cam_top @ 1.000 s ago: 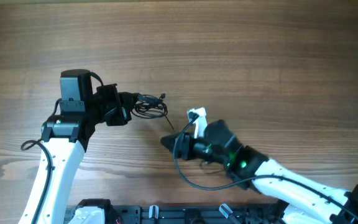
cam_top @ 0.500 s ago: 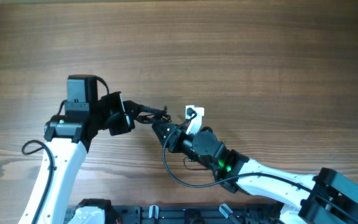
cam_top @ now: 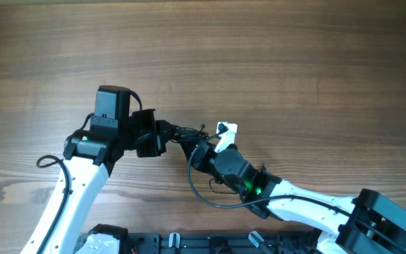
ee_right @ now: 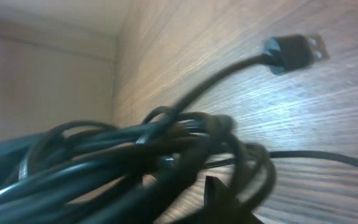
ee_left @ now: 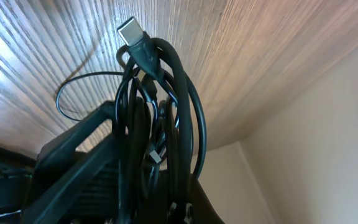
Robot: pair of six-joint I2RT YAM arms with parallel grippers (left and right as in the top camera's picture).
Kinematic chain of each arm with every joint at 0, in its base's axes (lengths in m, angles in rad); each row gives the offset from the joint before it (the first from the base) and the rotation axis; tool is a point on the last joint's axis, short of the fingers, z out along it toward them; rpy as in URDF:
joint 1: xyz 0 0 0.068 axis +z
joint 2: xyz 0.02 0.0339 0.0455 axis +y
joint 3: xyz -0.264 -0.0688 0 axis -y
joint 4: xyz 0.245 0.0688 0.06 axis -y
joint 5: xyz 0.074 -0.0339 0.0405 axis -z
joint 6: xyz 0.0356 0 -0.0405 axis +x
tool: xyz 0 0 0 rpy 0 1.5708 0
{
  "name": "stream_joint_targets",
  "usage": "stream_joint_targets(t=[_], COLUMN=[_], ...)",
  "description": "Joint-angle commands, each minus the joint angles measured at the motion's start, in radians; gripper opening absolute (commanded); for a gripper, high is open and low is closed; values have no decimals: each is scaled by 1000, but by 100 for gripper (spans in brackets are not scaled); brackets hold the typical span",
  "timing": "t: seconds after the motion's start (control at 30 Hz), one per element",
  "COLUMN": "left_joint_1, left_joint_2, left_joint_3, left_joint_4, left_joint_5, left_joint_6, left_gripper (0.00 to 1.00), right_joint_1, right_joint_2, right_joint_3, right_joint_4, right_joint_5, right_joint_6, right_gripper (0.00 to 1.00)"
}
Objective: Untangle cables
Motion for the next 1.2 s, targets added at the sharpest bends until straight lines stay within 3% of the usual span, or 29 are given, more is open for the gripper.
stream_joint_targets(t=[0.0, 0.17, 0.3, 0.33, 0.9, 1.07, 1.17], left_joint_1=[-34, -85, -93, -89, 192, 213, 213], left_joint_2=[-12, -12, -12, -12, -12, -12, -12], left_joint_3=[17, 17, 17, 17, 17, 17, 17], left_joint_4=[-1, -1, 1, 7, 51, 6, 3], left_joint_5=[43, 43, 41, 37, 16, 11, 4], left_joint_6=[-17, -18, -18, -18, 34, 58, 58], left_gripper=[4, 4, 4, 4, 4, 4, 4], right_joint_1=[1, -13, -18, -18, -22, -32, -58], right_joint_2=[17, 17, 17, 17, -5, -58, -91], right_joint_3=[0, 0, 0, 0, -1, -1, -1], right_joint_4=[-5, 14, -13, -21, -343, -366, -517], right_joint_5=[86, 107, 105, 95, 11, 52, 117], right_joint_6=[108, 136, 135, 135, 21, -93, -16], right_gripper=[34, 30, 6, 5, 4, 4, 4])
